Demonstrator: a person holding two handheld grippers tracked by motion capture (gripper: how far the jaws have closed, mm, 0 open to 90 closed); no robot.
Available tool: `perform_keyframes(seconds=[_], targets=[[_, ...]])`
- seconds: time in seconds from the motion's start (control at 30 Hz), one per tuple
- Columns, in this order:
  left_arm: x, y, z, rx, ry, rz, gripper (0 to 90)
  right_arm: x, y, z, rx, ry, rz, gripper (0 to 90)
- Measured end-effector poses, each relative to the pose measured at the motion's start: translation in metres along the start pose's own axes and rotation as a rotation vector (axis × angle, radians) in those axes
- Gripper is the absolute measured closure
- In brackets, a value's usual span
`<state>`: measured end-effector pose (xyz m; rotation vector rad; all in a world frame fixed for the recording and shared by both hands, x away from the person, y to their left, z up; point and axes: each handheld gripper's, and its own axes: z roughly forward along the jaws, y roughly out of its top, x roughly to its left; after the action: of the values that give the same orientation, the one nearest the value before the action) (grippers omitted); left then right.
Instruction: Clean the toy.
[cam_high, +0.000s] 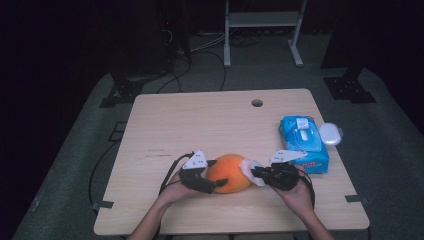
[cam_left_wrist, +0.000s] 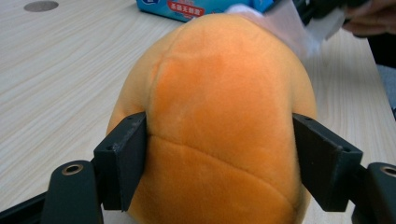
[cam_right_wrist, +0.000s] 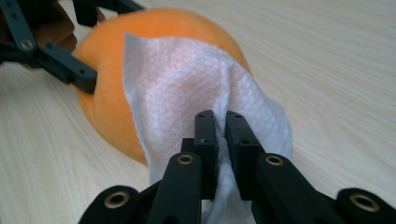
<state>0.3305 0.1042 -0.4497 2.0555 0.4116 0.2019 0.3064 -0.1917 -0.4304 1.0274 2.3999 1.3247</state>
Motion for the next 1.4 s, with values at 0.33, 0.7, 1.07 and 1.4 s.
perform_keyframes(seconds=[0.33,0.7,1.07,1.4], targets=[[-0.014,0.002,0.005,0.012,0.027,0.075,21.4,0.007,0.005,0.003,-0.012,0.023,-0.041,83.2],[-0.014,0.007,0.002,0.017,-0.013,0.087,16.0,0.017,0.014,0.005,-0.027,0.054,-0.072,83.3],[-0.008,0.008,-0.002,0.044,-0.032,0.038,20.6,0.03,0.027,-0.014,-0.049,0.028,-0.139,83.1],[-0.008,0.006,0.006,0.059,-0.069,-0.032,7.2,0.026,0.017,-0.005,0.013,0.043,-0.152,83.1]])
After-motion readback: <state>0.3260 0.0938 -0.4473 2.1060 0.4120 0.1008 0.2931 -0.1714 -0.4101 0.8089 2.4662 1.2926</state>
